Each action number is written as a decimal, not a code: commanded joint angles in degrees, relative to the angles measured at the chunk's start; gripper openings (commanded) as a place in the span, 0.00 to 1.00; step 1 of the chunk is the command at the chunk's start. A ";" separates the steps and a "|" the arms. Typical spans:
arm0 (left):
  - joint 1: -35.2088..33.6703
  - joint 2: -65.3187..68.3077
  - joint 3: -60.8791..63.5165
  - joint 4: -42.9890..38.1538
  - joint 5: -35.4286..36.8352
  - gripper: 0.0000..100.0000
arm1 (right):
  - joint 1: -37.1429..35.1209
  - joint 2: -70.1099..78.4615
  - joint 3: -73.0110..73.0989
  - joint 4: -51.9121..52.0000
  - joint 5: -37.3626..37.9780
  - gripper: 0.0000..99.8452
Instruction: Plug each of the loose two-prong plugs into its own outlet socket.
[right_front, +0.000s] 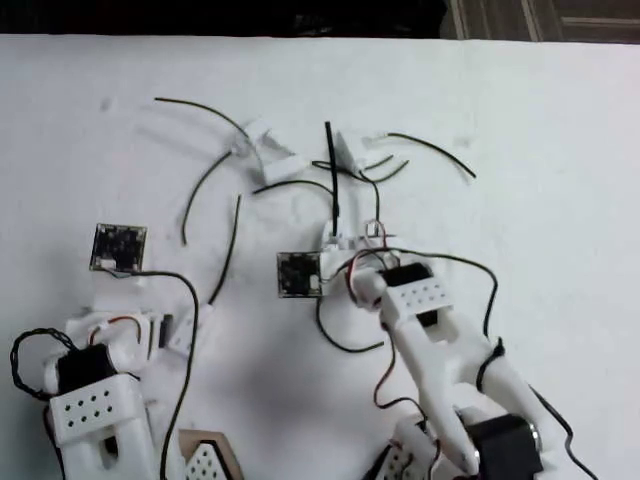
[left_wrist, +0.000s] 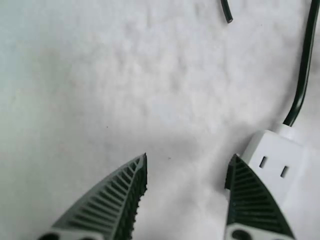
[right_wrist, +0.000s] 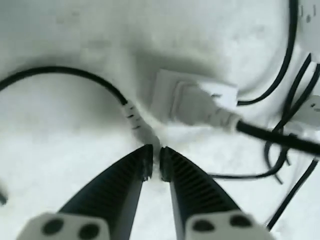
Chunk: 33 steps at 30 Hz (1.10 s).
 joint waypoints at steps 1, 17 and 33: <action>-0.22 -0.66 -0.18 -1.05 -0.62 0.26 | 1.27 -6.81 -0.88 8.40 -0.97 0.02; -0.22 -0.66 -0.18 -1.05 -0.62 0.26 | -1.89 -14.90 -0.88 14.20 -13.71 0.26; -0.22 -0.66 -0.18 -1.05 -0.62 0.26 | -2.07 3.74 -10.20 13.41 -7.30 0.26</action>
